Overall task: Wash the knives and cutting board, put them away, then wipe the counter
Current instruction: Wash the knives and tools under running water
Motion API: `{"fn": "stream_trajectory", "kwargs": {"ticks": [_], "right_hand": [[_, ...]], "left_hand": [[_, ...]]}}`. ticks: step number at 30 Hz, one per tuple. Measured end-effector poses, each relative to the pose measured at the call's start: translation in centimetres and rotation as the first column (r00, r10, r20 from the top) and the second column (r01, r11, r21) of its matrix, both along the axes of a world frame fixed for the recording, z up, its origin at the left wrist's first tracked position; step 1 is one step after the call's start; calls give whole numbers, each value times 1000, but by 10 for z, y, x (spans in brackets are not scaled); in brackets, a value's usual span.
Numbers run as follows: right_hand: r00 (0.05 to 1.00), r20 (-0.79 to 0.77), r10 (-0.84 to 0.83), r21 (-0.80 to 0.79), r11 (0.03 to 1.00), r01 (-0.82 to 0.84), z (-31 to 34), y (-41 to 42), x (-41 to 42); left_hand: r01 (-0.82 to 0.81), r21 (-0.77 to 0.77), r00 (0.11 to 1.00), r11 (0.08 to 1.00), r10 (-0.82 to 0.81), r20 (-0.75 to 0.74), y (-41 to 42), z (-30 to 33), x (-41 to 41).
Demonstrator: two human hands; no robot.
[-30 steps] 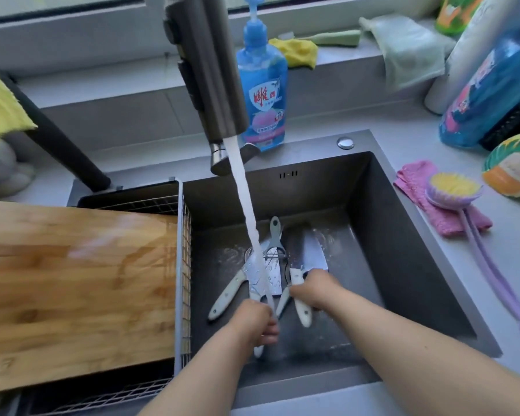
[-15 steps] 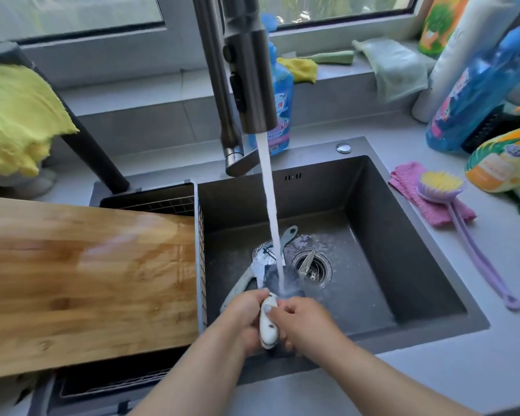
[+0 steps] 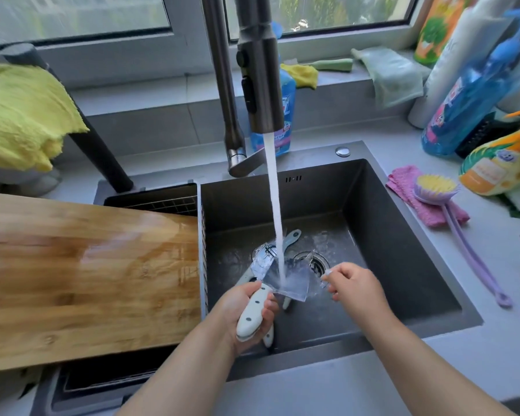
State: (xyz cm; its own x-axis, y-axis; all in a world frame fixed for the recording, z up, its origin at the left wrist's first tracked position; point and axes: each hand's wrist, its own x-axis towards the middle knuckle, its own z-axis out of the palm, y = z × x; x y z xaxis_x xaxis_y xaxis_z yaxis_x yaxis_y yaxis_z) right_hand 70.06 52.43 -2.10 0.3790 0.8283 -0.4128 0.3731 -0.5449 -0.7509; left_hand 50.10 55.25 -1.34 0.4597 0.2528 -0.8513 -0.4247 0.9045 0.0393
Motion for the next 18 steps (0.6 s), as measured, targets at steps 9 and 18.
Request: {"fn": "stream_trajectory", "kwargs": {"ticks": [9,18], "right_hand": [[940,-306,-152,-75,988,136,-4,13,10],[728,-629,-273,-269,955,126,-7,24,-12]], "left_hand": [[317,256,912,913,-219,-346,7,15,17],[991,135,135,7,-139,-981,-1,15,21]]}}
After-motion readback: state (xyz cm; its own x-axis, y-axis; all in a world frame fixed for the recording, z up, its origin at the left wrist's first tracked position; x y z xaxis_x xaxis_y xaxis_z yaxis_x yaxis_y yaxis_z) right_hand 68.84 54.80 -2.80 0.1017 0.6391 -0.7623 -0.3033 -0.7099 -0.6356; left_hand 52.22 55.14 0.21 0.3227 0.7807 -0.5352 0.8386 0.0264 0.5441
